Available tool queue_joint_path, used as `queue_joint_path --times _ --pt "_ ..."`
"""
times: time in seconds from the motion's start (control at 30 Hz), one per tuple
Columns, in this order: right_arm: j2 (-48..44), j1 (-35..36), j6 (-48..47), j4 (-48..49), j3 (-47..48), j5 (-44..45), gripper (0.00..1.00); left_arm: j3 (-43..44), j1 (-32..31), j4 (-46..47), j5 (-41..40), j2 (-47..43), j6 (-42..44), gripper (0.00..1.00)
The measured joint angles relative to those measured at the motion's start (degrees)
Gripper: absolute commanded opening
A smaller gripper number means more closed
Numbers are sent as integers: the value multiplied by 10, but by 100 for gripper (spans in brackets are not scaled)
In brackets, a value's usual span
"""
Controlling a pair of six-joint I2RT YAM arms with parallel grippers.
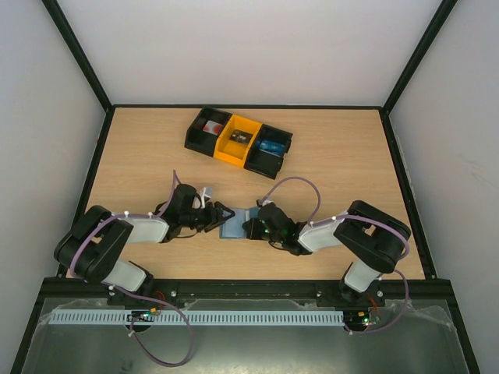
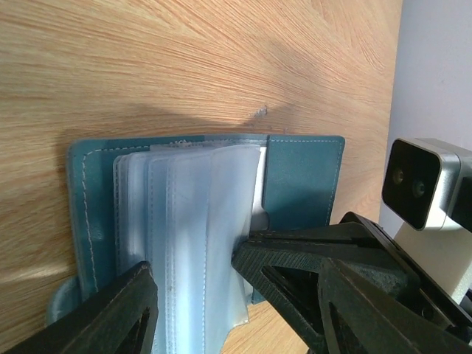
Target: Take the credit cards out of the card holder
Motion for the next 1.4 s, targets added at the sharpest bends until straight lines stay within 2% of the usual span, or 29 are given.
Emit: queue_joint_path --times 0.1,0.43,0.5,0.57,0.6,0.73,0.87,1.1,1.4 --pt "3 0 2 7 -2 -3 4 0 -2 0 3 0 -5 51" --pt "5 -1 2 13 -2 -8 3 12 -18 0 20 0 -17 7" --pt "9 -1 2 19 -2 -10 3 21 -20 4 27 0 -19 2" --pt "9 -1 3 22 -3 -12 3 21 -21 4 28 0 -20 4" --pt "11 -1 3 27 -4 -14 3 21 -22 5 29 0 -21 8" --pt "15 -1 7 41 -8 -22 4 22 -29 3 30 -2 -20 38" --pt "15 -1 10 46 -11 -24 4 31 -29 -27 18 -6 -7 51" --pt "15 -1 13 50 -13 -24 3 38 -29 -104 -29 -47 35 59" --pt "15 -1 13 50 -13 -24 3 39 -29 -160 -68 -68 63 64"
